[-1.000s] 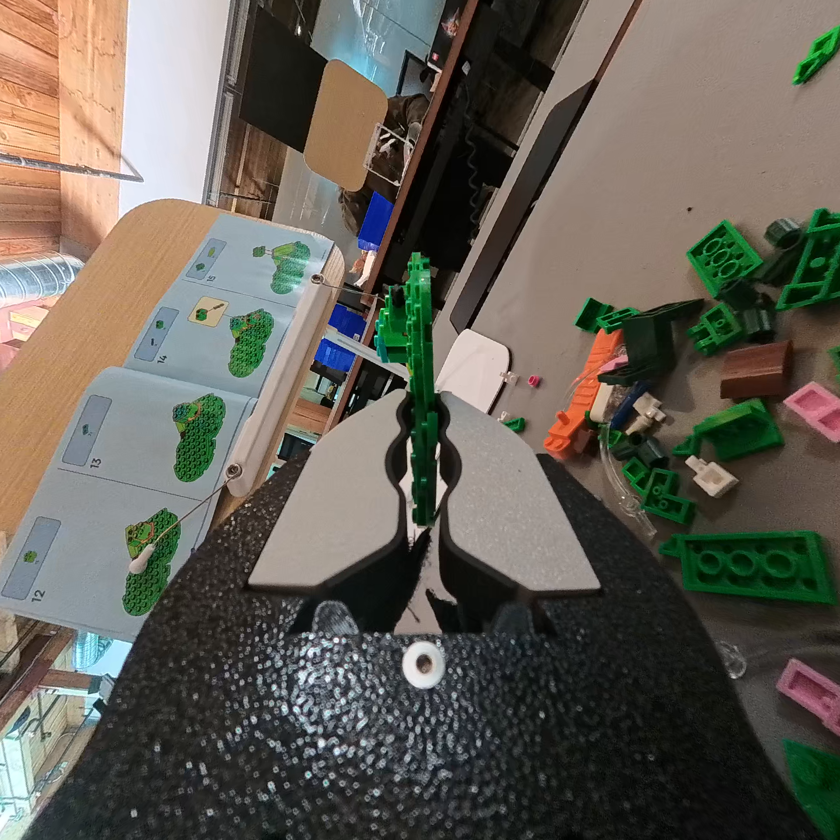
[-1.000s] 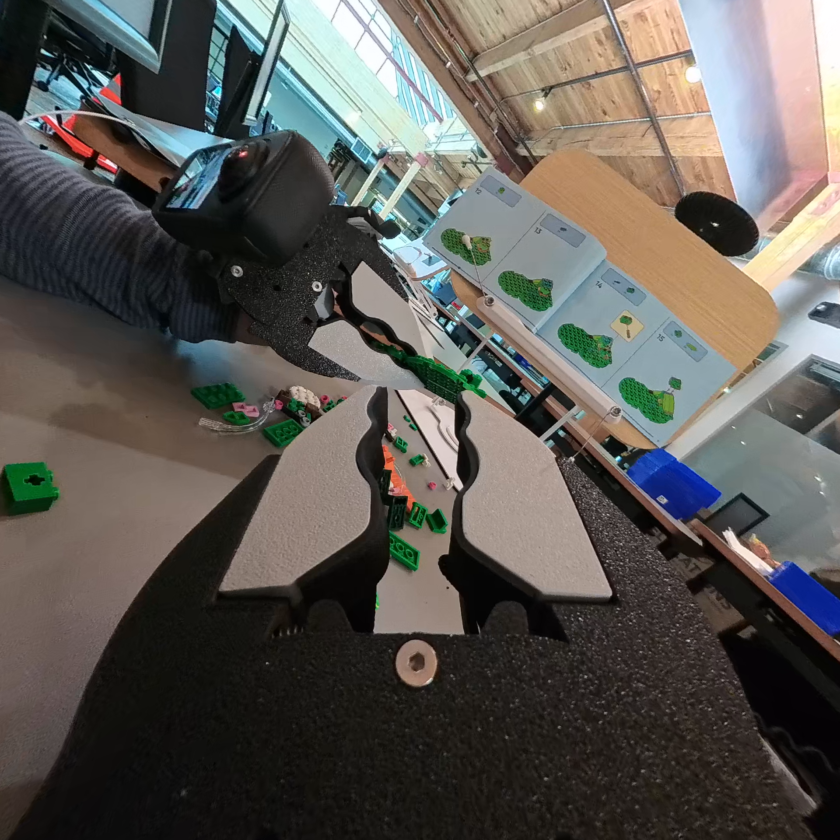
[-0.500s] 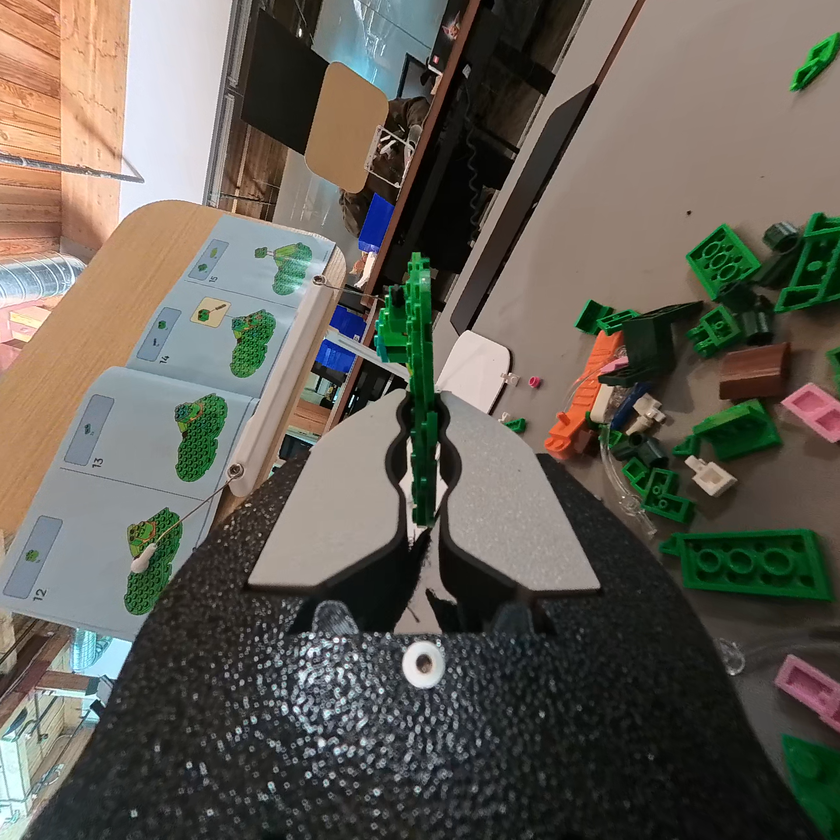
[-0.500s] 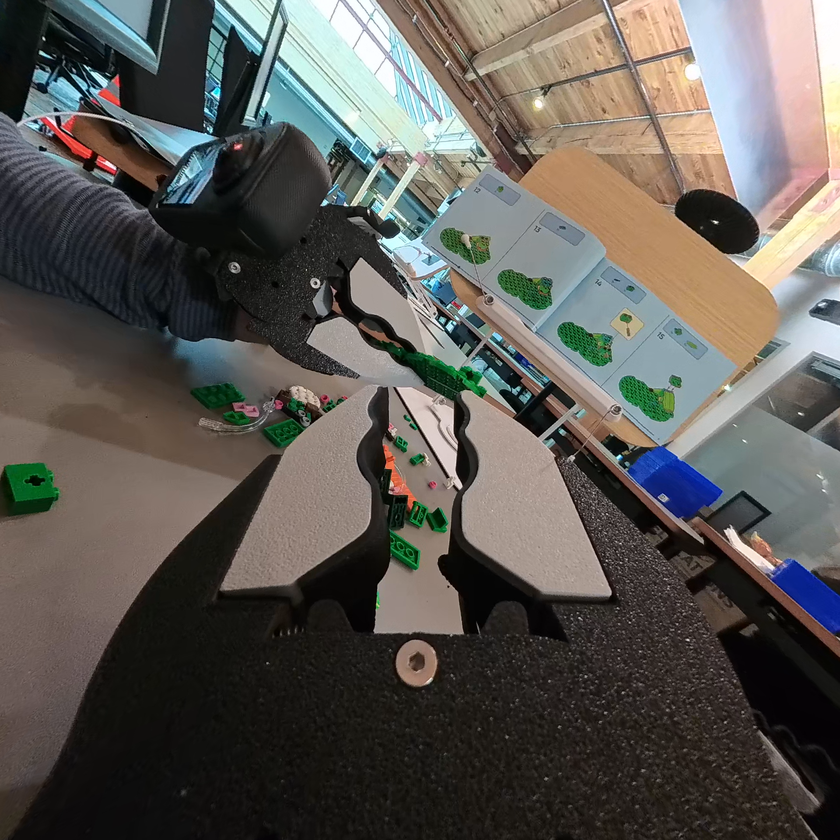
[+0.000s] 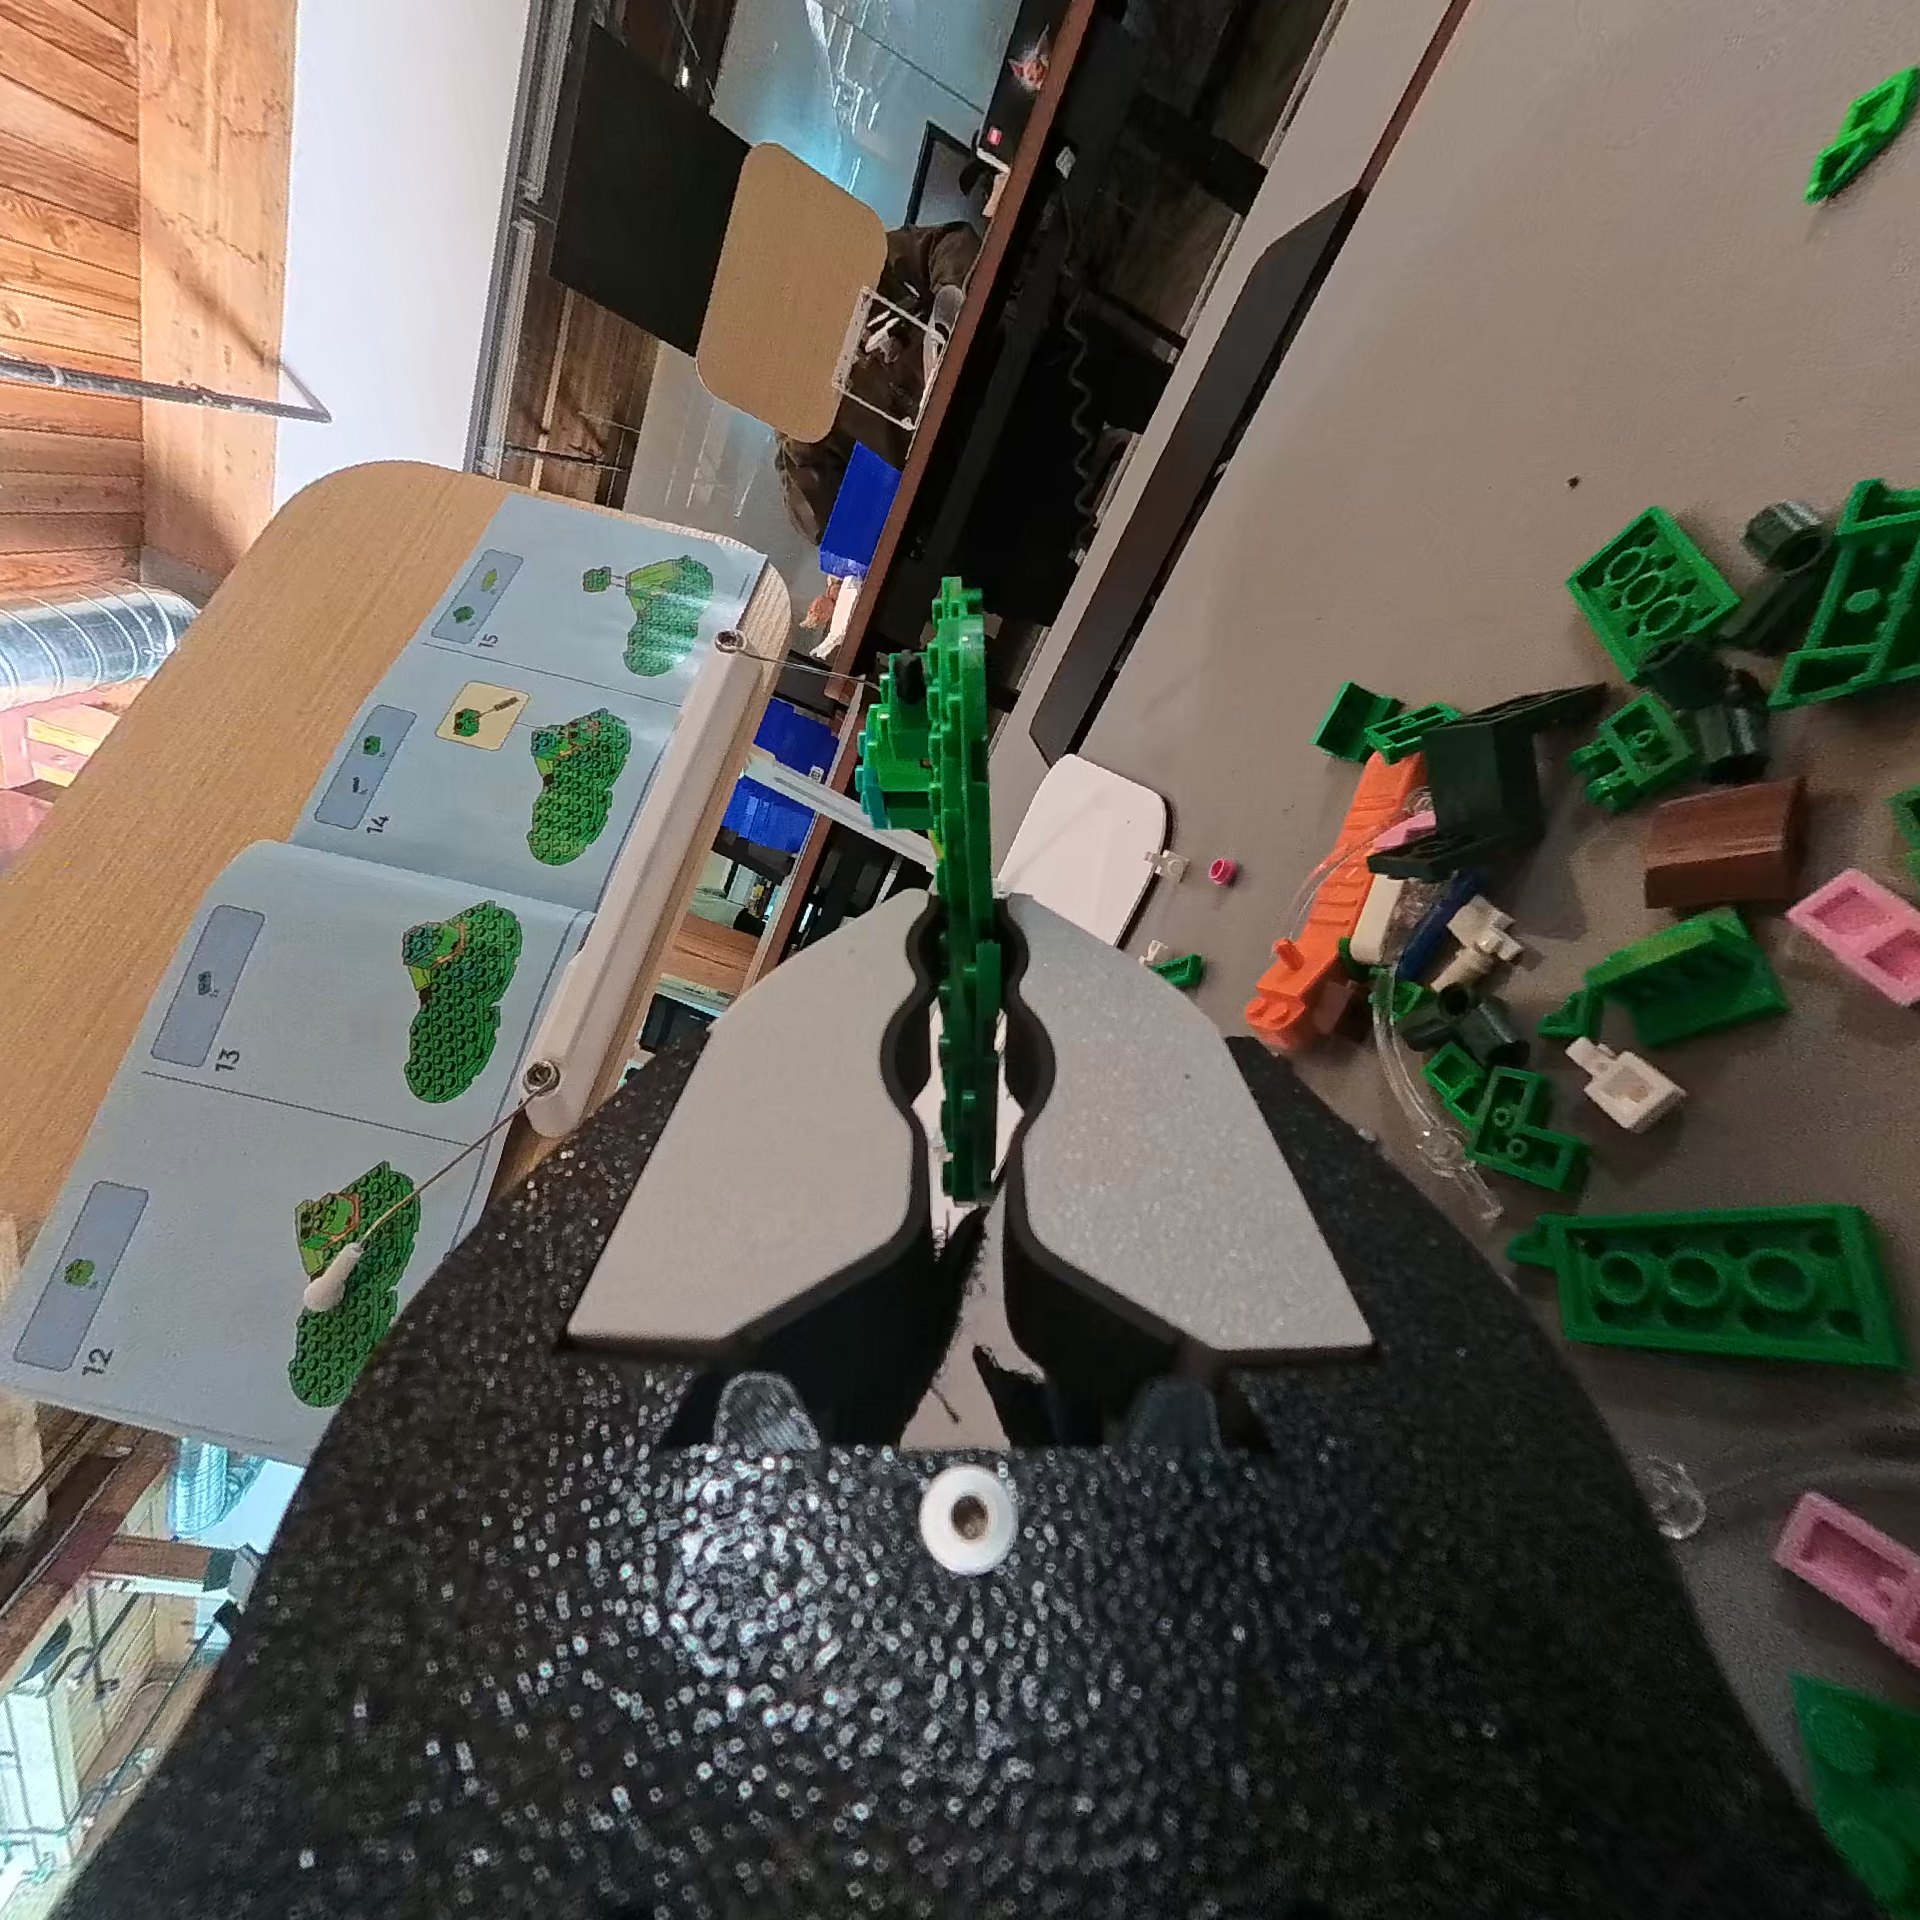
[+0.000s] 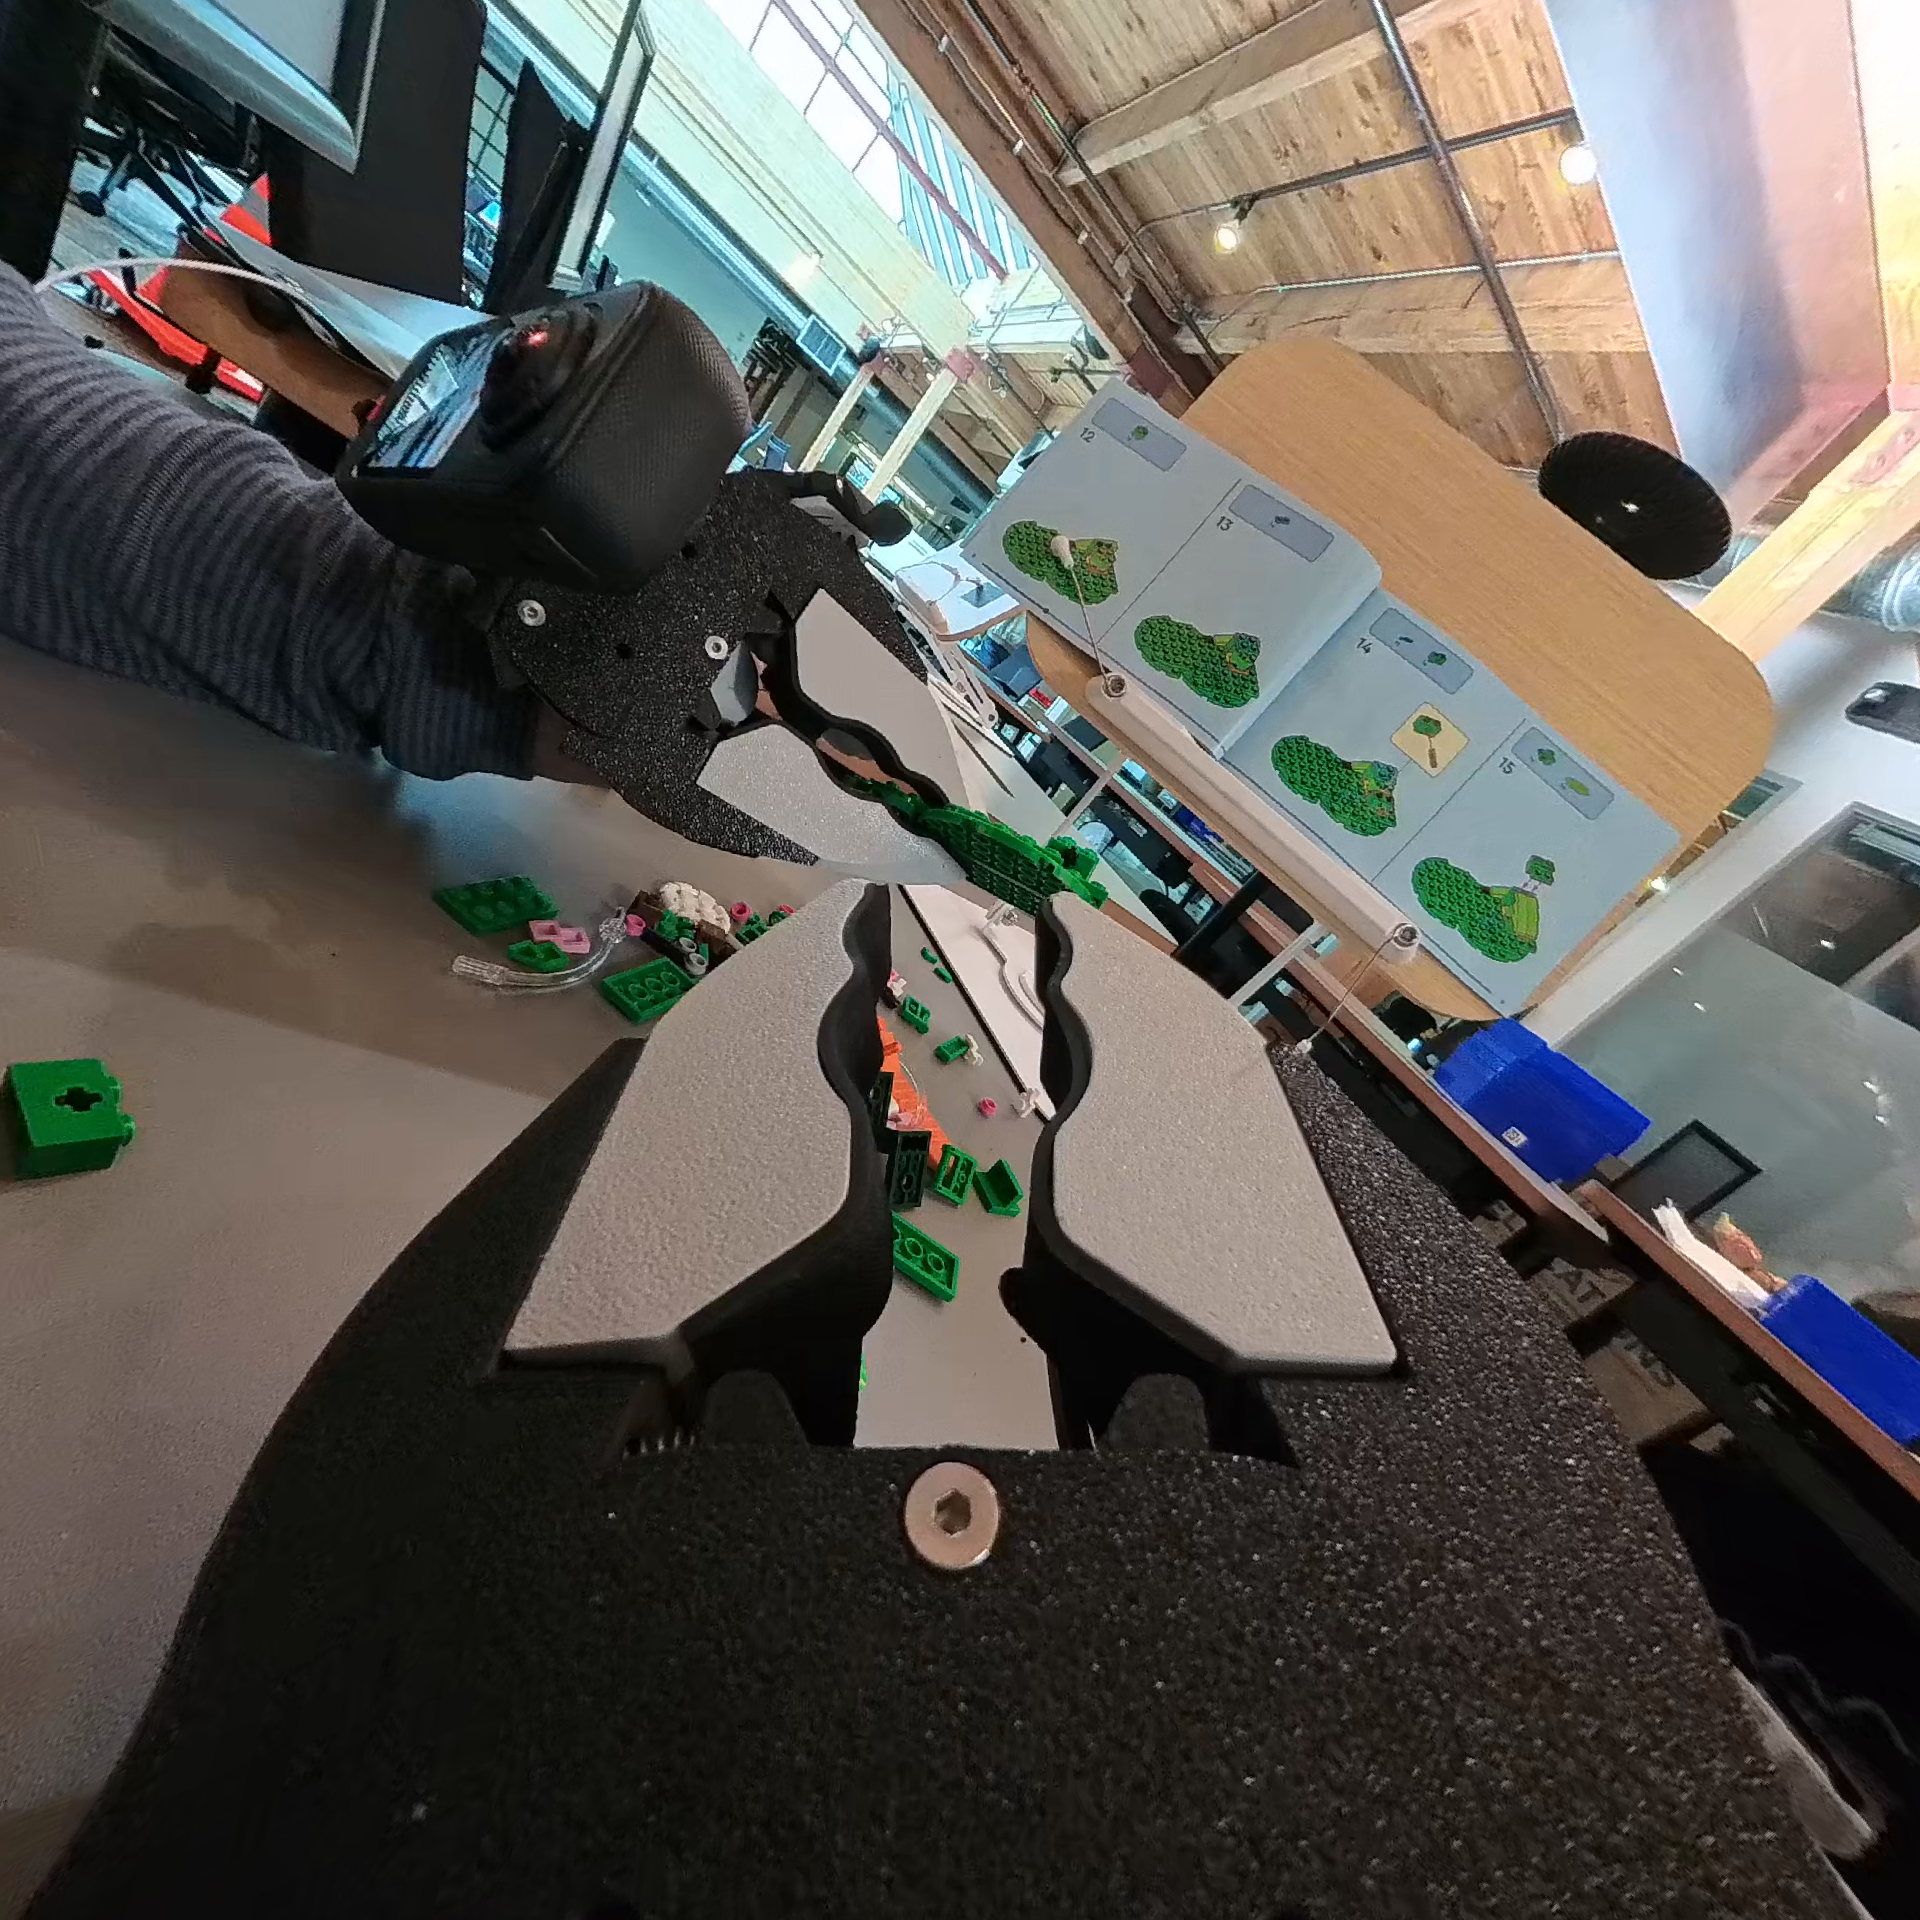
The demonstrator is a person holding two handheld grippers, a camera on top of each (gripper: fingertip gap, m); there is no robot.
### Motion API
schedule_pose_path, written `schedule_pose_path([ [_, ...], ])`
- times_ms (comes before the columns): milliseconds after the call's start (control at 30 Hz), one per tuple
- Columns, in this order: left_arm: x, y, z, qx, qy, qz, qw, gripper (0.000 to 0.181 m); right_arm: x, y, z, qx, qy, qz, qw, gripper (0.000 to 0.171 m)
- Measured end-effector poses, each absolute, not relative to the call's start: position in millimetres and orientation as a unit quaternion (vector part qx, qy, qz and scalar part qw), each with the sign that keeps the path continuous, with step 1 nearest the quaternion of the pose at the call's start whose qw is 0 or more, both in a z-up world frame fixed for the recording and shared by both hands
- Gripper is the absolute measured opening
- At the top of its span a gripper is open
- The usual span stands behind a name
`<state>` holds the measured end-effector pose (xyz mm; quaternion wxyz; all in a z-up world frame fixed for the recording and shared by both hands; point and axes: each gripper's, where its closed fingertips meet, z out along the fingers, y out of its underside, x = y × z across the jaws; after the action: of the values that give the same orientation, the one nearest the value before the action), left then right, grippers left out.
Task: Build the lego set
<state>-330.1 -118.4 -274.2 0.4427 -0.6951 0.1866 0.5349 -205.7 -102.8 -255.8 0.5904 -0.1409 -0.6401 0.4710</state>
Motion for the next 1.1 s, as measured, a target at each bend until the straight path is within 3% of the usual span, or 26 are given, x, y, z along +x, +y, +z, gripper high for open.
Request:
schedule_pose_path([
  [433, -348.0, -144.2, -252.0, -0.668, 0.174, 0.600, 0.405, 0.008, -203.8, -82.3, -228.7, -0.194, -0.581, 0.505, 0.608, 0.023],
  [567, -364.2, -170.7, -236.5, -0.653, 0.145, 0.629, 0.396, 0.008, -207.3, -67.3, -211.7, -0.231, -0.605, 0.514, 0.563, 0.025],
  [800, -372.6, -183.6, -235.4, -0.652, 0.131, 0.628, 0.403, 0.008, -176.6, 53.5, -175.0, -0.357, -0.660, 0.306, 0.586, 0.019],
  [933, -353.4, -163.8, -240.7, -0.655, 0.158, 0.597, 0.436, 0.008, -124.7, 80.1, -216.8, -0.459, -0.740, 0.319, 0.374, 0.013],
  [1100, -315.2, -132.4, -261.1, -0.659, 0.232, 0.557, 0.448, 0.008, -57.1, 142.4, -281.0, -0.561, -0.760, 0.178, 0.277, 0.017],
])
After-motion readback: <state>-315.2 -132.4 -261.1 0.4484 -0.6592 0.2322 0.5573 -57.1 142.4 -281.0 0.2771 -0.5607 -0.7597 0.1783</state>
